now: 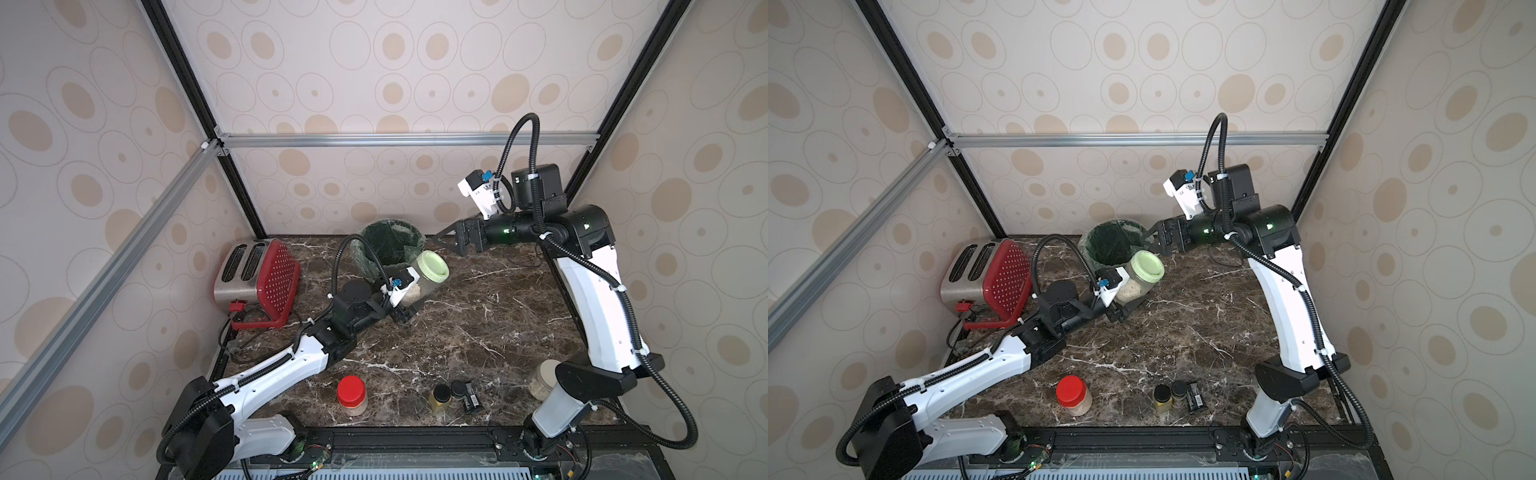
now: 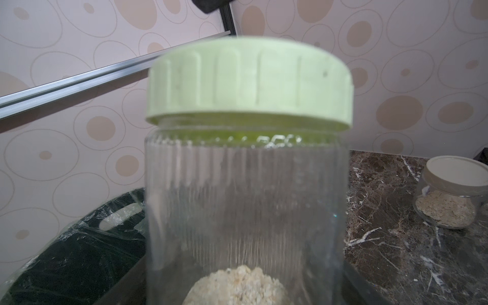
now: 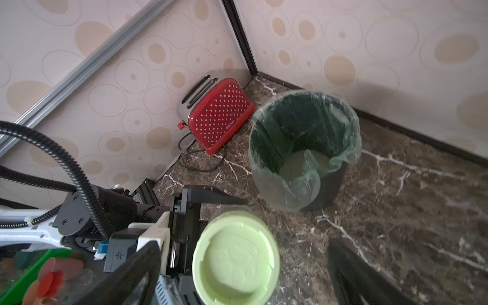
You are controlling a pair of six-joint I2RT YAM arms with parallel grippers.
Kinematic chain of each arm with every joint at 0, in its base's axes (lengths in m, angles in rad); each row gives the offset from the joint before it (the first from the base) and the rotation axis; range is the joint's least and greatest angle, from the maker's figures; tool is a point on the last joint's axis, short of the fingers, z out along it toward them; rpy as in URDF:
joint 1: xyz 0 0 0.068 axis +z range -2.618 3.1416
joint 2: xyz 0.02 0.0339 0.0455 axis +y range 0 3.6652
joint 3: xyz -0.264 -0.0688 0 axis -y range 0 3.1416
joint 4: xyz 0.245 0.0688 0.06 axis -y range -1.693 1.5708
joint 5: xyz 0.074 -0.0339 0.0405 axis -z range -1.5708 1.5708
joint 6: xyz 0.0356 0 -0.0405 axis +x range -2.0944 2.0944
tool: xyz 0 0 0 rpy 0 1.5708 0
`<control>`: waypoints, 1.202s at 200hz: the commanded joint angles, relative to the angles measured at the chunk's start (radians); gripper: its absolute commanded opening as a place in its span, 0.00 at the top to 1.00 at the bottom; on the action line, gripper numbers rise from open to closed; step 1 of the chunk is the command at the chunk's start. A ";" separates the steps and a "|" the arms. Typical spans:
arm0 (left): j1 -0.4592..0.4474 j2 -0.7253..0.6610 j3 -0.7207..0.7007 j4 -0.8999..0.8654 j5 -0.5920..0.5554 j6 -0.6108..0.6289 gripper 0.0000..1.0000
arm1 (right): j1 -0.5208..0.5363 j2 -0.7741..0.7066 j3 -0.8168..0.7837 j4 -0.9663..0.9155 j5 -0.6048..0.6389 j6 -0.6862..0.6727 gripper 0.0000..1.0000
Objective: Empty expired oatmeal from jars
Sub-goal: Unscrew the lid from the jar.
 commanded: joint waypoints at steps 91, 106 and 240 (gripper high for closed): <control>0.007 -0.023 0.033 0.100 0.014 0.014 1.00 | 0.053 -0.072 -0.221 0.023 -0.019 0.164 0.01; 0.007 -0.024 0.034 0.096 0.013 0.015 1.00 | 0.060 -0.059 -0.216 0.023 -0.023 0.164 0.01; 0.007 -0.030 0.031 0.086 0.012 0.020 1.00 | 0.067 -0.007 -0.202 0.027 -0.022 0.147 0.15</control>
